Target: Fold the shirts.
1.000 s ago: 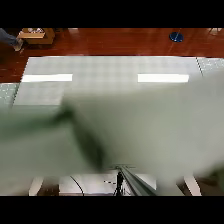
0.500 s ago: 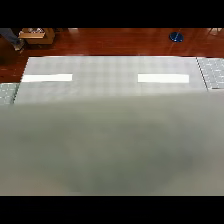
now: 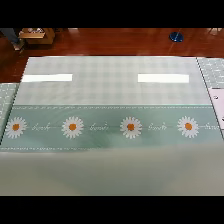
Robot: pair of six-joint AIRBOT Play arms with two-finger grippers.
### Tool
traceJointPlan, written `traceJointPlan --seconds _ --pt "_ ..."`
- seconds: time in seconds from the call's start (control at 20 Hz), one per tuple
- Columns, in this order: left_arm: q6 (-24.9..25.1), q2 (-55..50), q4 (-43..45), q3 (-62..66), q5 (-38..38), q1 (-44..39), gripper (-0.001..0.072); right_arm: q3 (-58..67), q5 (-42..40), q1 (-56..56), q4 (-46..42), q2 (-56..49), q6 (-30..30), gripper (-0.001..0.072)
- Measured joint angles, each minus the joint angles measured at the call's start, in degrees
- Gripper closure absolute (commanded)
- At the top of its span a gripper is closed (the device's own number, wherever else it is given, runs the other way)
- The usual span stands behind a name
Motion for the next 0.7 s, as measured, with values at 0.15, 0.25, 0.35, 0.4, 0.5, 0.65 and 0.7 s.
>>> traceJointPlan --seconds 0.15,0.25,0.35,0.4,0.5,0.65,0.7 --pt "-0.66 -0.17 -0.90 -2.51 -0.96 0.00 0.0692 -2.64 0.07 0.04 0.09 0.31 0.50 0.0684" --pt "-1.07 -0.24 -3.17 -6.05 -1.14 0.00 0.0692 -6.45 0.07 0.04 0.98 0.59 0.72 0.0684" --pt "-1.33 -0.22 -6.21 -11.32 -1.20 0.00 0.0693 -11.78 0.07 0.04 1.55 0.70 0.70 0.0684" --pt "-1.42 -0.24 -6.91 -14.29 -1.22 0.00 0.0692 -14.88 0.07 0.04 1.73 0.70 0.61 0.0684" --pt "-0.04 -0.66 -7.32 -21.31 -1.27 0.00 0.0692 -22.23 0.04 0.04 2.34 -0.04 -0.24 0.0684" --pt "3.06 -4.24 -3.80 -32.61 -0.22 -0.11 0.0692 -31.93 -3.54 0.11 3.32 -5.38 -2.51 0.0683" --pt "3.69 -6.23 -3.30 -35.65 0.94 -0.28 0.0692 -33.79 -5.49 0.11 3.52 -8.46 -3.08 0.0684"
